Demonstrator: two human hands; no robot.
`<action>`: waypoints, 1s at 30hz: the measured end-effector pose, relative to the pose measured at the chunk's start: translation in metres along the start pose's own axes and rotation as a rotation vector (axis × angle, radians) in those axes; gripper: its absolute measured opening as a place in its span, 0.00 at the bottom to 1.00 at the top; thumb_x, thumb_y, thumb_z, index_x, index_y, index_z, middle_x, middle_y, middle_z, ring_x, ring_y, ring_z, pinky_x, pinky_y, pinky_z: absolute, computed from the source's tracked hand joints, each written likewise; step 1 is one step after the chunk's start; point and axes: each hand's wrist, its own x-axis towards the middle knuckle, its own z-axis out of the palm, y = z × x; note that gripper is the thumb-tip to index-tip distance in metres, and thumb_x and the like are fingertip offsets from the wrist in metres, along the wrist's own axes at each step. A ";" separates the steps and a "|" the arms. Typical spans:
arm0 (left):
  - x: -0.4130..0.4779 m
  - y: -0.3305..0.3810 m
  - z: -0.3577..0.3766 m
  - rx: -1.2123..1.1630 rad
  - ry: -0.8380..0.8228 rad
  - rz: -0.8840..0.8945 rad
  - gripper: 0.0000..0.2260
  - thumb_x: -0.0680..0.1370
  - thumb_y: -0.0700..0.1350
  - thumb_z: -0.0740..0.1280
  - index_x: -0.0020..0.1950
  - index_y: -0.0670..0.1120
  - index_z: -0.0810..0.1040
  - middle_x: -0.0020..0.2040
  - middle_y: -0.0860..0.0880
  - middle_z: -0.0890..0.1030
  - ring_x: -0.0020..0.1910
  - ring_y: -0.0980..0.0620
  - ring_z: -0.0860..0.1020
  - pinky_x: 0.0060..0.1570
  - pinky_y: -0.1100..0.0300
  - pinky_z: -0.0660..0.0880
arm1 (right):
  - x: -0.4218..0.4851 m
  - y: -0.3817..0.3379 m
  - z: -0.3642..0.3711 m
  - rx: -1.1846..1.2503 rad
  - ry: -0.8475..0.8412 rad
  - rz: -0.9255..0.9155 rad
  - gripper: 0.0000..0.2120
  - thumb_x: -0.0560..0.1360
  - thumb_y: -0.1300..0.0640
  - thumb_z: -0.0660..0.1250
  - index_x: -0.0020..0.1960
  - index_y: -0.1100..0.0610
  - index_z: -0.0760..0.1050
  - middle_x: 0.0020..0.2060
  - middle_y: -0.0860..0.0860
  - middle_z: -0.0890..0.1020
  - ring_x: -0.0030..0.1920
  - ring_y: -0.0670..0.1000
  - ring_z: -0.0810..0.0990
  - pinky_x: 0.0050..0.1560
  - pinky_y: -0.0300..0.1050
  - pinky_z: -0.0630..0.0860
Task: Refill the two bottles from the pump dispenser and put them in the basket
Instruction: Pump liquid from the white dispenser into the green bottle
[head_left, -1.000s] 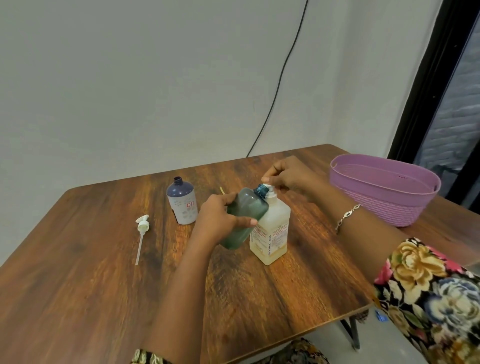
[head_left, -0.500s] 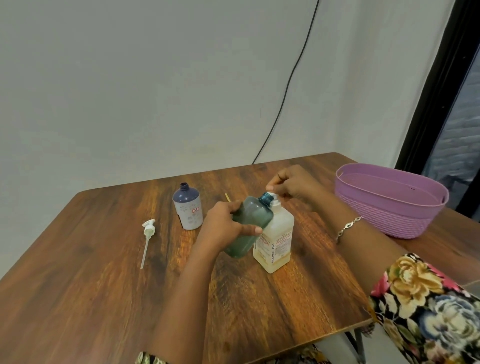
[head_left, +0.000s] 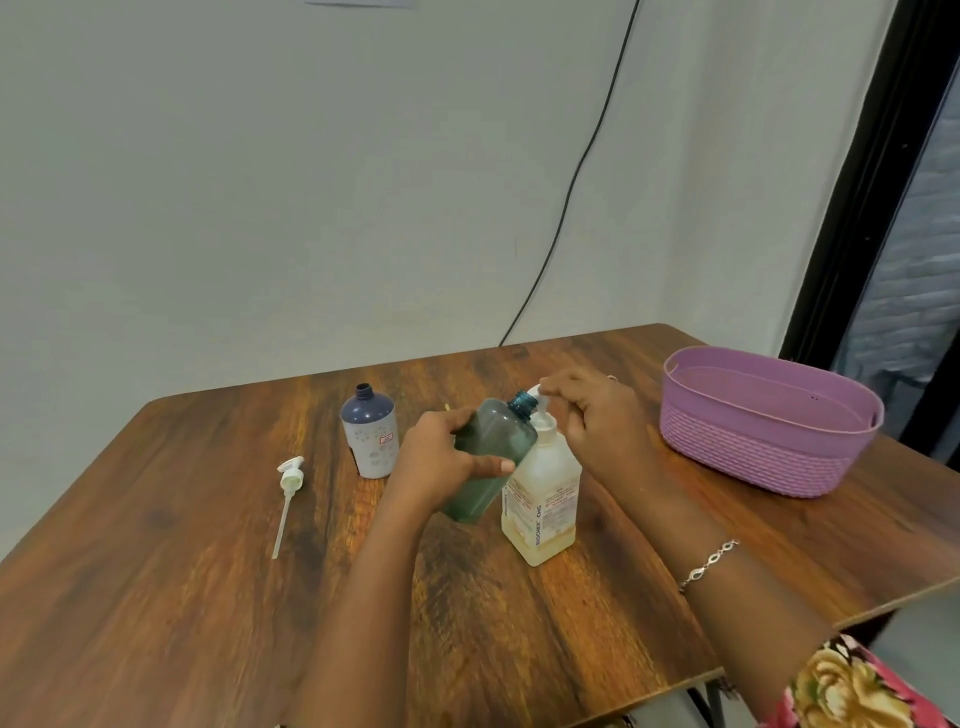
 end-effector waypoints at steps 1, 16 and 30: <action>0.000 -0.001 0.000 0.000 -0.001 0.000 0.34 0.66 0.45 0.76 0.70 0.44 0.69 0.63 0.47 0.75 0.61 0.48 0.72 0.59 0.52 0.70 | 0.001 0.000 0.001 -0.020 -0.015 -0.027 0.17 0.69 0.68 0.58 0.49 0.62 0.82 0.48 0.54 0.83 0.47 0.57 0.80 0.48 0.43 0.72; 0.008 -0.001 -0.003 -0.017 -0.007 0.011 0.33 0.65 0.45 0.77 0.68 0.46 0.71 0.62 0.47 0.76 0.60 0.46 0.73 0.62 0.45 0.71 | 0.009 -0.005 0.008 0.011 0.017 -0.026 0.14 0.66 0.66 0.55 0.39 0.63 0.79 0.38 0.55 0.81 0.38 0.54 0.76 0.38 0.43 0.69; 0.005 -0.009 -0.001 -0.152 -0.001 0.013 0.33 0.64 0.41 0.77 0.68 0.45 0.72 0.59 0.48 0.77 0.57 0.48 0.74 0.58 0.51 0.72 | 0.020 -0.006 0.017 0.162 0.140 0.080 0.12 0.63 0.70 0.56 0.31 0.63 0.77 0.30 0.55 0.79 0.33 0.52 0.75 0.41 0.42 0.70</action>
